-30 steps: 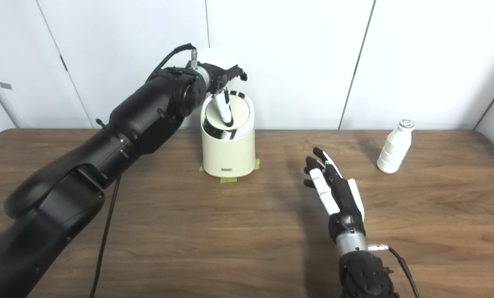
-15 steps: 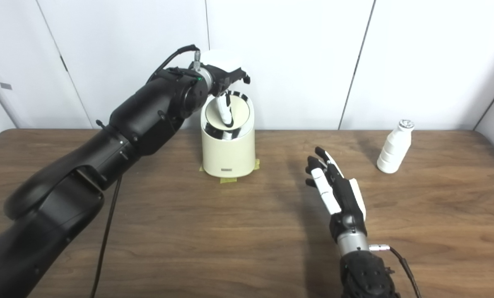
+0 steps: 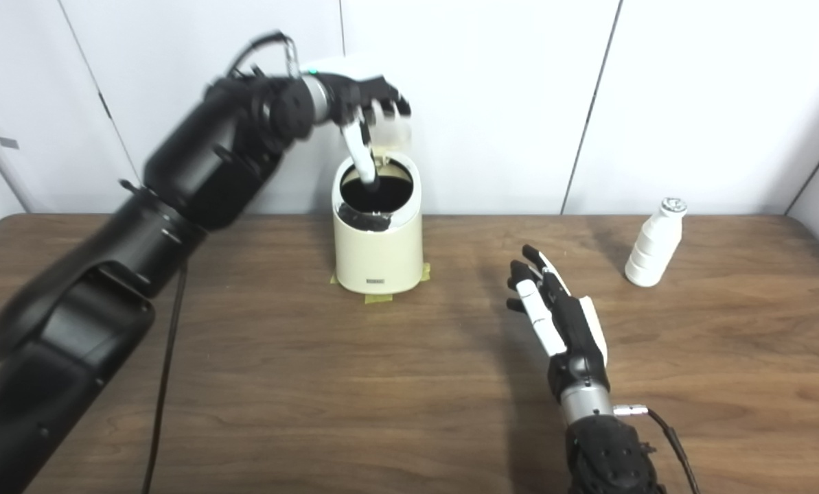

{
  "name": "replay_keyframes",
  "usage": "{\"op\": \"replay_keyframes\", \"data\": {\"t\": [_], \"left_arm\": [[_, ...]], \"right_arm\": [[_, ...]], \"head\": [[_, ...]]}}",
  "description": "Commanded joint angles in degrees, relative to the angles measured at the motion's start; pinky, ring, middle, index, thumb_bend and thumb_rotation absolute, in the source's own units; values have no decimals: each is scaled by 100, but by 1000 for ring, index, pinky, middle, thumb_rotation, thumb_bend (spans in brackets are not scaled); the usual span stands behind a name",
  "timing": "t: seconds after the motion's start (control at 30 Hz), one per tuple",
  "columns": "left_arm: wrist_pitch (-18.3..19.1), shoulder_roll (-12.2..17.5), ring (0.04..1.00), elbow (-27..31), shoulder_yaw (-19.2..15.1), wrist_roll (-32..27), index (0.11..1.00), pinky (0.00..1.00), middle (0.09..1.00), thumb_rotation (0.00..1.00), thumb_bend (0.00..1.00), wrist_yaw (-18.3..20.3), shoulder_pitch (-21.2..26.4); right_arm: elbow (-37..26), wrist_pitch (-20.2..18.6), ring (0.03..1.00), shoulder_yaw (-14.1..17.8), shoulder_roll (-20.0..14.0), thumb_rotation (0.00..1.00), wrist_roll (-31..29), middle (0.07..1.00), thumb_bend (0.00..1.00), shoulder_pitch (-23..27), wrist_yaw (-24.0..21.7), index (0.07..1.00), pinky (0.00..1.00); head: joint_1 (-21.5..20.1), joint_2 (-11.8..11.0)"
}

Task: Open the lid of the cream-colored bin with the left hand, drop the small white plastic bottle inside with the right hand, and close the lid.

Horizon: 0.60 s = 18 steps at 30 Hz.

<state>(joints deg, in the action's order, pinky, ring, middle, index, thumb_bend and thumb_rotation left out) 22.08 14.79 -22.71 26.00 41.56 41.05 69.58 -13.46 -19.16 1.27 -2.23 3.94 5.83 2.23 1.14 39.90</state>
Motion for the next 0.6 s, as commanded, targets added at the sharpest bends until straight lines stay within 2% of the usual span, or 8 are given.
{"op": "replay_keyframes", "data": {"t": [0.0,0.13,0.2,0.3,0.4,0.47,0.57], "left_arm": [[119,162,892,295,-254,-105,874,831,905,0,903,-152,435],[395,276,823,713,-626,-81,836,709,855,5,849,-464,227],[473,157,775,982,-1131,-43,811,650,817,3,810,-596,7],[484,-20,759,1471,-1941,-42,782,640,805,0,737,-794,-400],[484,-161,758,1822,-2480,-99,784,635,804,0,730,-840,-712],[484,-239,755,2090,-2750,-82,776,632,798,0,771,-854,-960],[483,-329,780,2571,-3013,-85,790,682,799,0,782,-977,-1421]], "right_arm": [[-184,146,834,-4,13,814,-18,866,524,235,-14,900,756],[-239,117,838,-40,-3,821,38,869,531,203,-18,903,753],[-282,98,832,-60,-18,833,66,867,527,187,-24,907,745],[-308,57,834,-48,-14,827,50,867,529,181,-29,905,744],[-344,26,831,-24,-14,819,11,864,529,171,-45,903,742],[-369,5,834,-3,-20,807,-16,865,522,164,-53,902,750],[-417,-31,836,9,-44,813,-24,867,508,143,-68,901,750]], "head": [[6,8],[18,42],[11,73],[-21,91],[-19,101],[-24,113],[-39,120]]}}
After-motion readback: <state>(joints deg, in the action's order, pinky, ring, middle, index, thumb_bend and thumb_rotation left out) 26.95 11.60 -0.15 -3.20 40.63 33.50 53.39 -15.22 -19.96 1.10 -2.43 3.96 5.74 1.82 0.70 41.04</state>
